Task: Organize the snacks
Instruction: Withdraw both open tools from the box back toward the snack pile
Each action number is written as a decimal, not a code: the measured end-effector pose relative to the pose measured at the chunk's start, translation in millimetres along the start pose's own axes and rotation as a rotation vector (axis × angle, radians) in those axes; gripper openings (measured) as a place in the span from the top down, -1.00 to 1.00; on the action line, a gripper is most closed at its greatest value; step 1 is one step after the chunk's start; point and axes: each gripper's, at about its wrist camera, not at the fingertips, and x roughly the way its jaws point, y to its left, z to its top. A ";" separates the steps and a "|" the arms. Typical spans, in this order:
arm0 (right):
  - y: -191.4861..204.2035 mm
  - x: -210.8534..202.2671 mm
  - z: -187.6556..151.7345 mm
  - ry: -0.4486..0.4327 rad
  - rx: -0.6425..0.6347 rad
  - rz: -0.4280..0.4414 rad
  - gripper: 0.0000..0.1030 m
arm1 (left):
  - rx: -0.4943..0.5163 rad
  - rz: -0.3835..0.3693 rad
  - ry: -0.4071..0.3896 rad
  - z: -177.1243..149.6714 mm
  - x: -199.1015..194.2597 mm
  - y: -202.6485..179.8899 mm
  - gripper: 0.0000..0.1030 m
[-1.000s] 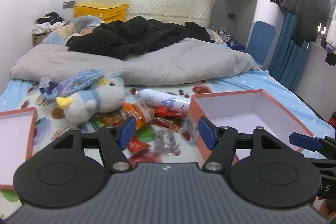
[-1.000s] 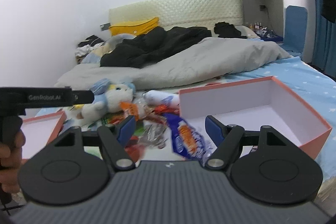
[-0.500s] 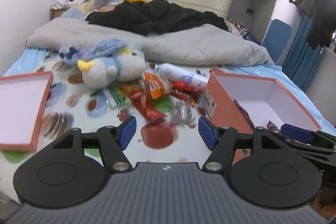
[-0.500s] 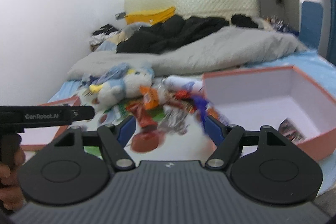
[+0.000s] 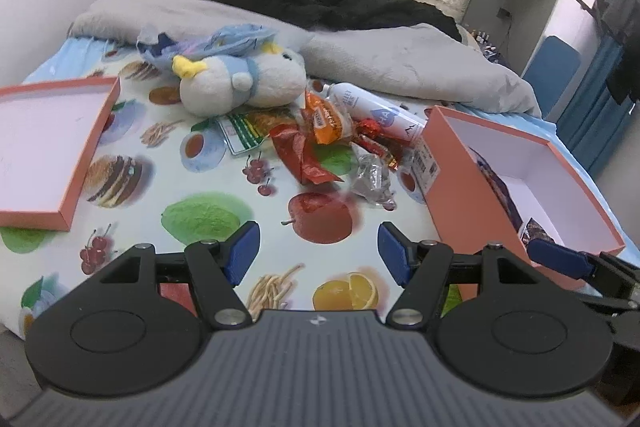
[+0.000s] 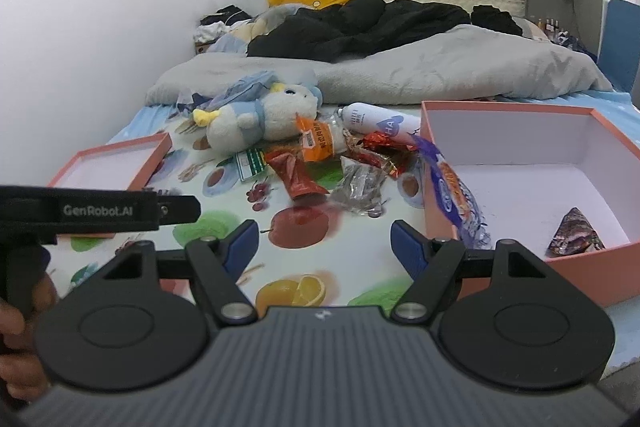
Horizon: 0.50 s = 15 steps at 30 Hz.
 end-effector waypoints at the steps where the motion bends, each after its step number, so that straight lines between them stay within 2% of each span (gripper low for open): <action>1: 1.3 3.8 -0.2 0.003 -0.003 0.002 -0.45 | -0.007 -0.002 0.004 1.0 3.9 2.7 -0.37; 6: 10.1 21.8 -1.7 0.007 -0.045 0.000 -0.44 | -0.083 -0.036 0.033 9.5 26.3 19.8 -0.37; 15: 11.4 65.3 -2.2 0.015 -0.089 -0.006 -0.43 | -0.099 -0.034 0.054 19.1 80.3 36.1 -0.36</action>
